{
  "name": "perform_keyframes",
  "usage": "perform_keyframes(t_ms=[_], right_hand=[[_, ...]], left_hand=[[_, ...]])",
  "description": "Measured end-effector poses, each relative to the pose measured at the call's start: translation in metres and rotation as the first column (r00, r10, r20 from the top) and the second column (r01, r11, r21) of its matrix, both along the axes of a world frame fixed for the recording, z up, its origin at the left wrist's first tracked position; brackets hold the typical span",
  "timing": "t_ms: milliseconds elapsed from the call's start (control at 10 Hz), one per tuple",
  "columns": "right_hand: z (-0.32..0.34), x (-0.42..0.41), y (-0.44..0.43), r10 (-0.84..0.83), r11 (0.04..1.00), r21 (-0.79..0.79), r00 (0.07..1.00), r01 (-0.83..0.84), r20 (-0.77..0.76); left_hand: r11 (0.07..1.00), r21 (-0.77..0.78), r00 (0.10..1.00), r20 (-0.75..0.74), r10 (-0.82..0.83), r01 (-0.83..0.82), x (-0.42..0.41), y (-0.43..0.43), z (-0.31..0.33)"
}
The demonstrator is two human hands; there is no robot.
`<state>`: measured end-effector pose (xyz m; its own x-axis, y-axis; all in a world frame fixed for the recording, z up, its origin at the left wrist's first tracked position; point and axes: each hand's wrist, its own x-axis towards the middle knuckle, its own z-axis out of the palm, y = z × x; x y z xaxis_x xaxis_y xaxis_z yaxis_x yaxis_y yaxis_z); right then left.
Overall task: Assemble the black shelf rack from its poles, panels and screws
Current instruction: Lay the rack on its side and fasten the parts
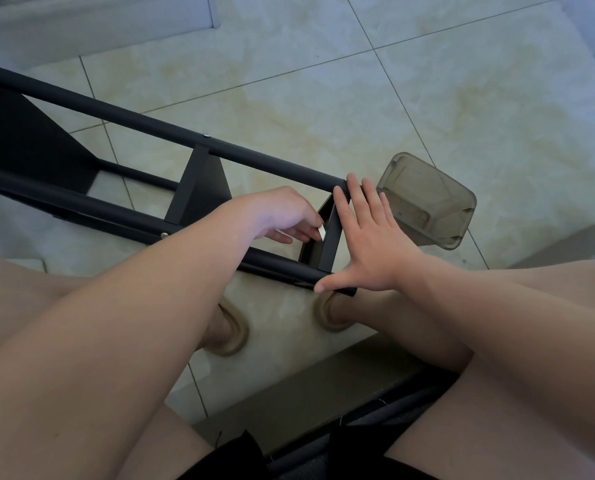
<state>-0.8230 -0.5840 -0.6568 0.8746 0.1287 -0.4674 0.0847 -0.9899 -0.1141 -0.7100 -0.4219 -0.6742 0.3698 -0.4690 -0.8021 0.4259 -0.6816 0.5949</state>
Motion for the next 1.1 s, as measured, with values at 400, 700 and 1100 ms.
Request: perform_keyframes(t_ms=[400, 700, 1100], right_hand=[[0.0019, 0.0005, 0.0003, -0.003, 1.000, 0.006, 1.000, 0.003, -0.006], [0.0023, 0.0006, 0.0004, -0.004, 1.000, 0.008, 1.000, 0.005, -0.012], [0.0009, 0.0004, 0.0000, 0.001, 1.000, 0.009, 1.000, -0.001, -0.009]], left_hand=[[1.000, 0.012, 0.993, -0.111, -0.025, 0.027, -0.0056, 0.0004, 0.0009], [0.995, 0.006, 0.991, -0.090, -0.094, 0.095, -0.0022, 0.0038, 0.0022], [0.975, 0.045, 0.975, -0.042, -0.217, 0.218, 0.0028, 0.0075, 0.0091]])
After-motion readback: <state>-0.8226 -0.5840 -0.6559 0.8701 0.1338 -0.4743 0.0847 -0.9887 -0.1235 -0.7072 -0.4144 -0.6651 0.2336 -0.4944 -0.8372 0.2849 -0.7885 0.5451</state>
